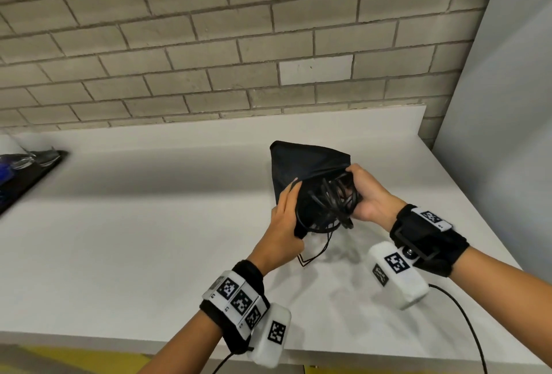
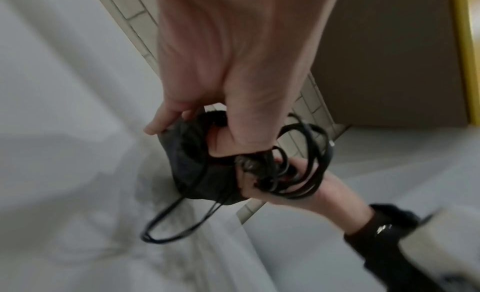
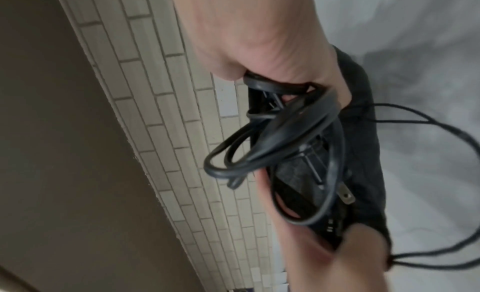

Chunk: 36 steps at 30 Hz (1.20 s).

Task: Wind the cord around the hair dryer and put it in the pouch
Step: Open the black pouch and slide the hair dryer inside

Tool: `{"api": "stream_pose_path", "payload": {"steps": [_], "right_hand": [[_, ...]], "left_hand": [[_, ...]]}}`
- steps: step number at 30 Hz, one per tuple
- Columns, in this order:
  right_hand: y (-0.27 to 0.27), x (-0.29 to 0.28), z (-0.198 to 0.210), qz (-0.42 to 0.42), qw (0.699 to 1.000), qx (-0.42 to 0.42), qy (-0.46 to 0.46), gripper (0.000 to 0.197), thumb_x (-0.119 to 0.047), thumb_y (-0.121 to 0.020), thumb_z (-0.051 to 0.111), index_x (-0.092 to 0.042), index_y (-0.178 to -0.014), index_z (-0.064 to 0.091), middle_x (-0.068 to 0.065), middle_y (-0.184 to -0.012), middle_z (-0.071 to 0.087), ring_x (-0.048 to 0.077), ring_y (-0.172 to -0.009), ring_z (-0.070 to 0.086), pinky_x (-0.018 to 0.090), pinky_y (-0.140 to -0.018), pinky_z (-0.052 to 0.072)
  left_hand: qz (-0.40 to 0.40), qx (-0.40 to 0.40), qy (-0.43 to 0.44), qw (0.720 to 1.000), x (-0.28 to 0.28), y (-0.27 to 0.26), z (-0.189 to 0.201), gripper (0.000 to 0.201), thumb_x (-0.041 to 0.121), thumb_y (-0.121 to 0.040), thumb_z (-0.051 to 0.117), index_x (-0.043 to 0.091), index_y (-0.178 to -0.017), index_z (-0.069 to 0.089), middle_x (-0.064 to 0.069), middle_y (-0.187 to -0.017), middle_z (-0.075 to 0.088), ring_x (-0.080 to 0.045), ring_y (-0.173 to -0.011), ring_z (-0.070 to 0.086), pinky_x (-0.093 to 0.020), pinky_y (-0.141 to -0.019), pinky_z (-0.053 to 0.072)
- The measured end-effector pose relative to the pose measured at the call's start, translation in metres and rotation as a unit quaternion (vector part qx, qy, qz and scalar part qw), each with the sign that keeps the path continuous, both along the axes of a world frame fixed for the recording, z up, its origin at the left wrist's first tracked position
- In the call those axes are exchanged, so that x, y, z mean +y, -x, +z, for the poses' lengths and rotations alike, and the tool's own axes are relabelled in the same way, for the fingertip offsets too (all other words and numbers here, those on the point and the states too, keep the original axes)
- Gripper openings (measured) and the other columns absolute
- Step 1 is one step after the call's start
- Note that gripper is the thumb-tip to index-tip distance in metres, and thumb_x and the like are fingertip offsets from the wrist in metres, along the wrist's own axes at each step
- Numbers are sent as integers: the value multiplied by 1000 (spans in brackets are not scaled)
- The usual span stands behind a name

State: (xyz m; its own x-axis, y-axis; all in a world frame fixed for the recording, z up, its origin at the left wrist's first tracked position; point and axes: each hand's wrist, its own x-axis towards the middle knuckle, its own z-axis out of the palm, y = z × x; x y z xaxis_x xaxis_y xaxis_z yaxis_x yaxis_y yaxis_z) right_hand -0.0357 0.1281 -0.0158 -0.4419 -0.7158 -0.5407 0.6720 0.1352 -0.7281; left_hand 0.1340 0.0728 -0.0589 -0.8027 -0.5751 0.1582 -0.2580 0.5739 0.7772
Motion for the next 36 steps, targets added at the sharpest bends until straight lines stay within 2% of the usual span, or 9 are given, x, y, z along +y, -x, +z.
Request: {"api": "stream_pose_path", "payload": {"steps": [8, 11, 14, 18, 21, 25, 29, 33, 36], "right_hand": [[-6, -7, -5, -52, 998, -35, 32, 29, -29, -94, 40, -13, -82, 61, 5, -72, 68, 20, -64, 66, 31, -60, 52], [-7, -14, -13, -79, 995, -19, 59, 30, -34, -95, 39, -15, -92, 61, 6, -84, 67, 21, -76, 64, 32, -63, 52], [-13, -20, -19, -74, 995, 34, 54, 33, -37, -97, 35, -15, -103, 59, 7, -86, 66, 22, -78, 63, 30, -61, 52], [-29, -35, -33, -29, 986, 162, -31, 53, -45, -95, 33, -9, -131, 47, 14, -123, 61, 30, -105, 61, 44, -92, 51], [-43, -43, -43, 25, 932, 329, -154, 77, -52, -94, 36, 2, -146, 17, 18, -149, 33, 35, -135, 36, 44, -112, 31], [-53, -41, -56, 141, 851, 454, -222, 89, -60, -93, 32, 1, -148, 0, 22, -157, 8, 36, -144, 12, 43, -117, 11], [-33, -23, -68, 279, 859, 424, -67, 116, -93, -61, 37, -15, -147, 25, 4, -147, 41, 18, -135, 37, 39, -115, 29], [-19, -3, -88, 372, 725, 579, -45, 112, -85, -61, 55, -36, -147, 4, 2, -150, 31, 17, -138, 32, 38, -114, 32], [-17, 0, -88, 374, 685, 623, -47, 85, -72, -78, 48, -32, -146, 17, 6, -138, 49, 20, -125, 49, 35, -104, 42]], "left_hand": [[52, 83, -71, 993, 4, -5, -9, 95, -1, -64, 69, 21, -144, 21, 2, -145, 24, -7, -139, 16, -18, -110, 28], [42, 83, -129, 987, 12, -9, -4, 98, 1, -57, 65, 47, -132, 22, 22, -132, 24, -13, -132, 29, -38, -97, 49], [39, 86, -213, 973, 21, -7, 7, 99, -7, -64, 64, 44, -138, 22, 22, -128, 24, -20, -123, 40, -43, -69, 60], [88, 63, -199, 974, 16, -3, 15, 86, 0, -72, 62, 30, -142, 21, 8, -132, 21, -25, -118, 43, -48, -84, 55], [122, 42, -199, 971, 11, -2, 12, 84, -9, -73, 52, 22, -143, 18, -1, -137, 19, -31, -114, 45, -55, -92, 46], [134, 8, -208, 969, 11, 0, 5, 91, -12, -76, 50, 19, -149, 5, -5, -144, 13, -24, -114, 41, -45, -95, 48], [117, 13, -193, 974, 1, -8, 6, 92, -11, -76, 51, 22, -149, 6, 0, -144, 13, -21, -128, 33, -38, -103, 42], [21, -23, -164, 986, -3, -16, 12, 104, -10, -75, 58, 23, -150, -7, -1, -149, 6, -15, -136, 18, -36, -113, 29], [-32, -50, -103, 993, 5, -13, 11, 101, -14, -76, 54, 17, -149, -10, -3, -156, -4, -17, -145, 0, -28, -116, 15]]}}
